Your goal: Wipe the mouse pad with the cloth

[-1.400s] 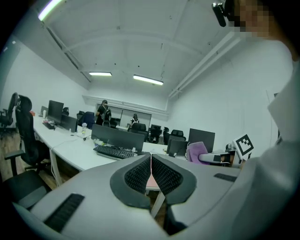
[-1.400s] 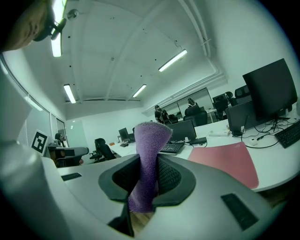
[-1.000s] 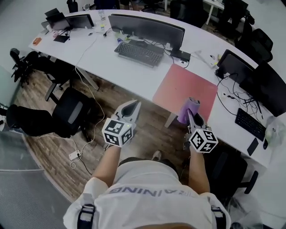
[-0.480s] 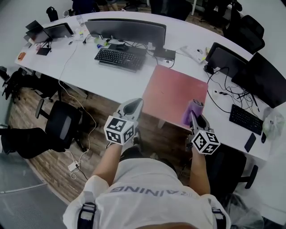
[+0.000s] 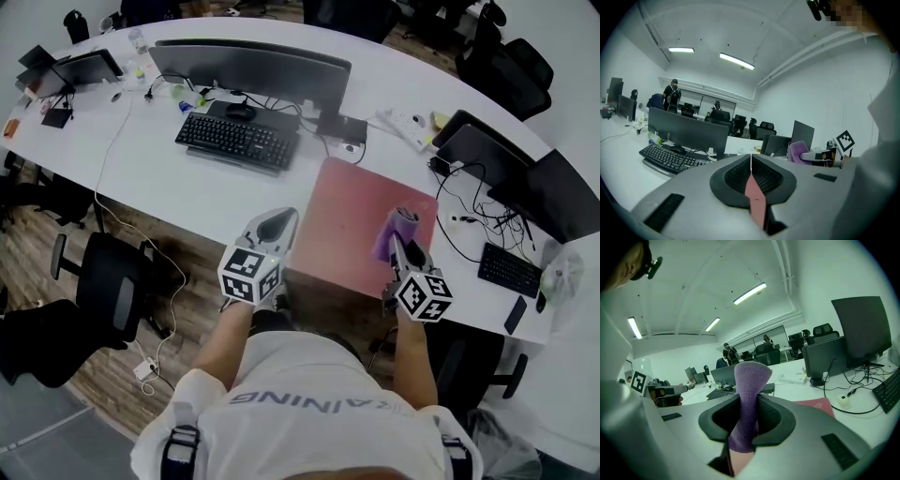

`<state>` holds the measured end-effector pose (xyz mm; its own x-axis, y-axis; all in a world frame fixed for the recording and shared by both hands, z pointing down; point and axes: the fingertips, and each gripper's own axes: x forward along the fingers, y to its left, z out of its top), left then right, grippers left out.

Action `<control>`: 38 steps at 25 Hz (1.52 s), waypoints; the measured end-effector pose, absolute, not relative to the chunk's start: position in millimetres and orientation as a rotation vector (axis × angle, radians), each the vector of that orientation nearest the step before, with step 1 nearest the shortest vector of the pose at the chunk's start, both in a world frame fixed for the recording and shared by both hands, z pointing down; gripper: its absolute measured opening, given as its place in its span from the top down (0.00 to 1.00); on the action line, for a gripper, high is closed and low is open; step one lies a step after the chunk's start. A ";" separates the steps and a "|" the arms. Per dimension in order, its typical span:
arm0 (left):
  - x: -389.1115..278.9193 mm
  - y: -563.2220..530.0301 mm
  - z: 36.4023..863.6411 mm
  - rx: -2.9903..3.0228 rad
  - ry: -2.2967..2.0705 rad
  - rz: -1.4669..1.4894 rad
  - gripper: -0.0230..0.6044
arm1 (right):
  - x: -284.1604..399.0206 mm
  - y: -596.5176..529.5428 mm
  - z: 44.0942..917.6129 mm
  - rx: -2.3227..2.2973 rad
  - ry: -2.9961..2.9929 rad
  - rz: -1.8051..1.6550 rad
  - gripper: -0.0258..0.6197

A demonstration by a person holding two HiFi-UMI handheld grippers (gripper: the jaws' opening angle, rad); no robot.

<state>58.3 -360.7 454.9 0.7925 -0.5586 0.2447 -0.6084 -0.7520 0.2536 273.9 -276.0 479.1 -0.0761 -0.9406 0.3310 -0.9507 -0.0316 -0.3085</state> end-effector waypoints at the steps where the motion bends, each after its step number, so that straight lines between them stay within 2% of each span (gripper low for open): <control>1: 52.5 -374.7 460.7 2.653 -0.892 0.224 0.91 | 267.6 -291.5 483.0 2.115 -2.164 0.731 0.81; 9: 7.4 -461.7 501.9 2.580 -0.904 0.264 0.91 | 195.6 -405.5 529.8 1.948 -2.167 0.808 0.81; 18: -26.8 -485.7 544.5 2.481 -0.930 0.334 0.91 | 149.3 -506.6 628.5 1.747 -2.086 0.933 0.81; 27: -17.0 -488.0 557.2 2.435 -0.974 0.391 0.91 | 167.6 -549.4 712.0 1.620 -1.879 0.980 0.81; 38: 38.3 -461.5 547.7 2.415 -1.005 0.406 0.91 | 228.4 -532.2 727.0 1.622 -1.818 1.085 0.81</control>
<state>38.3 -461.5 547.7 0.6846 -0.5788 0.4430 -0.7242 -0.6091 0.3233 228.4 -532.2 727.0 -0.1909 -0.5975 0.7788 -0.9692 -0.0112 -0.2462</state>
